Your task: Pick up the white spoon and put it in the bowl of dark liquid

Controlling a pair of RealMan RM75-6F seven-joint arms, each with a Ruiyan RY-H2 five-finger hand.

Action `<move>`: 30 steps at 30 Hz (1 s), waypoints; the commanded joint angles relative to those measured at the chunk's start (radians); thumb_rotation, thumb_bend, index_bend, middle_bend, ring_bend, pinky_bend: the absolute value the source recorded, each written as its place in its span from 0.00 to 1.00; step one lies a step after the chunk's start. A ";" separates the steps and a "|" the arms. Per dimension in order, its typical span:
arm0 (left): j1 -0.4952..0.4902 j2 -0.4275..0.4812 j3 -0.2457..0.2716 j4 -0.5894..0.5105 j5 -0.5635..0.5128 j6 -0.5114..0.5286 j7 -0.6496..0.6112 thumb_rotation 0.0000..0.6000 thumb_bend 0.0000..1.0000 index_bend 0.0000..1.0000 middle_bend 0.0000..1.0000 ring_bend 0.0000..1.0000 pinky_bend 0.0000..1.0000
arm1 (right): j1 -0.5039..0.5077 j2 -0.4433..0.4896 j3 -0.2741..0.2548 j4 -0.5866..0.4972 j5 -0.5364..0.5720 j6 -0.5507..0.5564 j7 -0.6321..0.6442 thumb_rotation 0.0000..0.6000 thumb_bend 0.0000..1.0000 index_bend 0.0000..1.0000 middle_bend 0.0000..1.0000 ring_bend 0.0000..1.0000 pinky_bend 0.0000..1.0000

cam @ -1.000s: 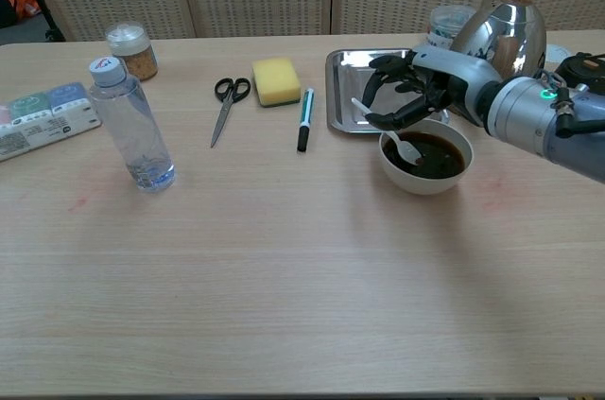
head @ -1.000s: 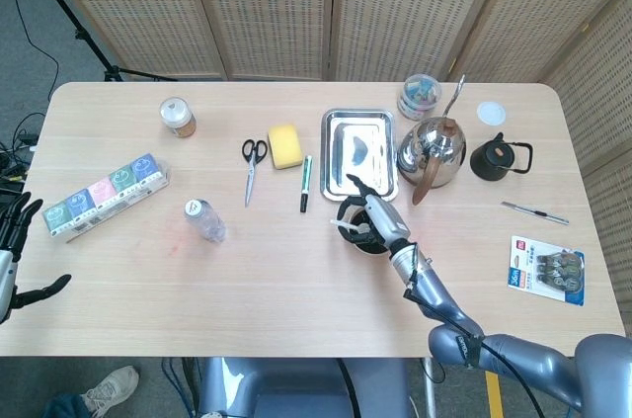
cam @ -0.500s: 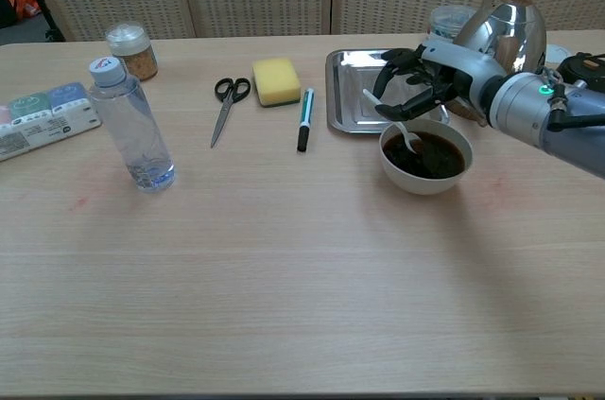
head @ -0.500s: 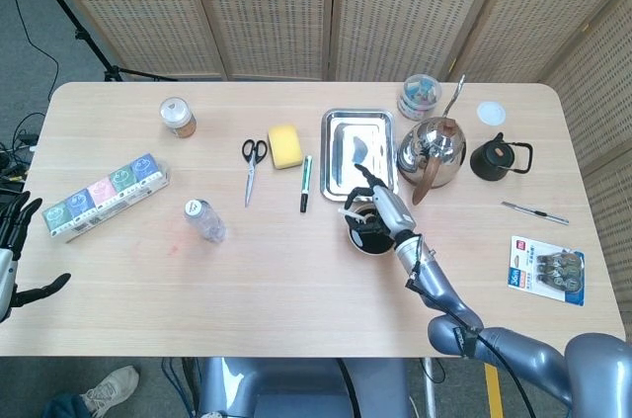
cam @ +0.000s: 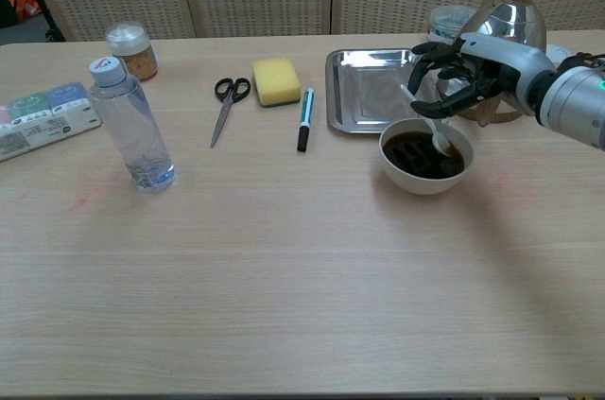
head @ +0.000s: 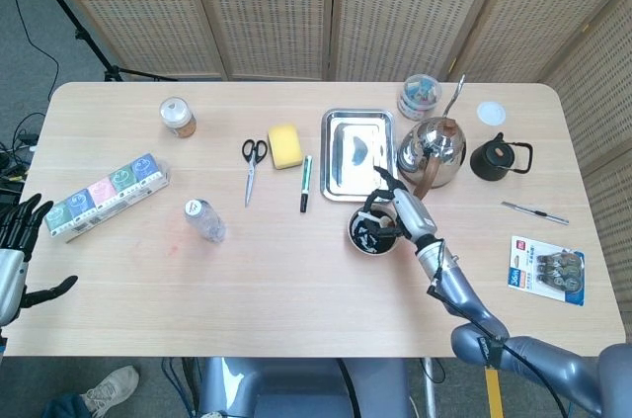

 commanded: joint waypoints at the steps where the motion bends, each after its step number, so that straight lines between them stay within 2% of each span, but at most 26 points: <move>1: -0.001 -0.001 0.000 -0.001 0.000 -0.001 0.001 1.00 0.00 0.02 0.00 0.00 0.00 | -0.013 0.018 -0.012 -0.027 -0.008 0.003 0.003 1.00 0.41 0.56 0.00 0.00 0.00; 9: 0.002 0.002 0.002 -0.003 0.003 0.004 -0.005 1.00 0.00 0.02 0.00 0.00 0.00 | -0.009 0.003 -0.032 -0.052 -0.005 -0.020 -0.010 1.00 0.41 0.56 0.00 0.00 0.00; 20: 0.002 0.011 -0.003 0.002 -0.004 0.004 -0.029 1.00 0.00 0.02 0.00 0.00 0.00 | 0.051 -0.082 0.010 0.040 0.023 -0.041 -0.044 1.00 0.41 0.56 0.00 0.00 0.00; 25: 0.003 0.015 -0.004 0.004 -0.007 0.005 -0.037 1.00 0.00 0.02 0.00 0.00 0.00 | 0.048 -0.072 0.019 0.062 0.032 -0.038 -0.046 1.00 0.41 0.56 0.00 0.00 0.00; 30: 0.003 0.012 -0.003 0.003 -0.003 0.006 -0.033 1.00 0.00 0.02 0.00 0.00 0.00 | 0.019 -0.021 0.013 0.026 0.032 -0.030 -0.031 1.00 0.42 0.56 0.00 0.00 0.00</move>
